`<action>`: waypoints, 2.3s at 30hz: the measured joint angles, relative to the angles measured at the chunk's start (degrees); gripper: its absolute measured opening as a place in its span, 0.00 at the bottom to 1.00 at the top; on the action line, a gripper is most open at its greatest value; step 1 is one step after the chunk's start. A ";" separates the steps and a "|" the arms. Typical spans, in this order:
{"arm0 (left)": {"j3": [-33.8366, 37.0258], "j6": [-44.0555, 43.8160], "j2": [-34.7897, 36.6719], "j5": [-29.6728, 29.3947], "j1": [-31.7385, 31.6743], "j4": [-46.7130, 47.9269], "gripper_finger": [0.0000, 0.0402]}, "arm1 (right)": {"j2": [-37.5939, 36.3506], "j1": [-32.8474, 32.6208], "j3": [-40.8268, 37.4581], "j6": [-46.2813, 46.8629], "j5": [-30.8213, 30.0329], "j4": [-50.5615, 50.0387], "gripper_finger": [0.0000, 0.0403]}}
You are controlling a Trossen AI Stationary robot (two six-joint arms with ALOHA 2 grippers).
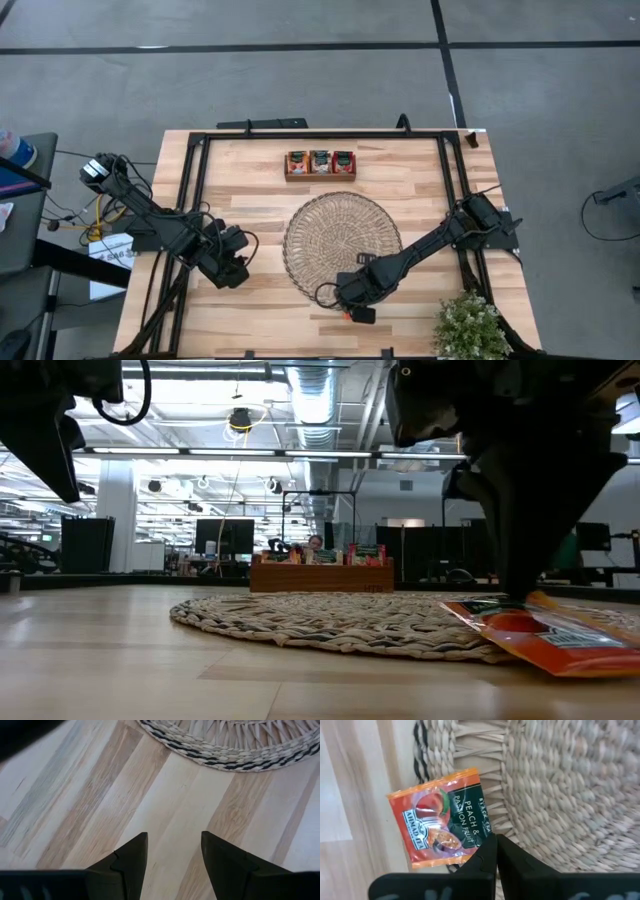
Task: Pick & Place Tea
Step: Put the orange tea bag into the left section of the brown wooden organizer
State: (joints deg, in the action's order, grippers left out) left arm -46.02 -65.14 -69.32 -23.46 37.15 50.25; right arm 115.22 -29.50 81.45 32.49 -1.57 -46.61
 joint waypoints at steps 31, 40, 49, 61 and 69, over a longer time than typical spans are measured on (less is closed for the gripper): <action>-0.02 5.63 0.02 3.67 0.00 -11.33 0.44 | -0.17 1.54 9.84 -6.15 2.91 -10.53 0.00; -0.02 5.81 0.02 3.26 0.00 -11.16 0.44 | 0.17 1.60 9.79 -6.12 6.11 -8.41 0.10; -0.02 5.77 0.02 3.26 0.00 -11.07 0.44 | 0.22 2.24 7.89 -7.50 4.23 -8.02 0.38; -0.02 5.60 0.02 3.23 0.00 -11.06 0.44 | 0.28 3.45 2.02 -8.36 4.07 -1.69 0.44; -0.02 5.38 0.02 3.22 -0.02 -11.07 0.44 | 0.28 3.50 -3.30 -8.20 3.21 0.62 0.39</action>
State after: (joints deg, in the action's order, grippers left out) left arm -46.04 -59.77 -69.30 -20.25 37.12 39.18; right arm 115.50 -25.99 78.15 24.30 1.64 -45.99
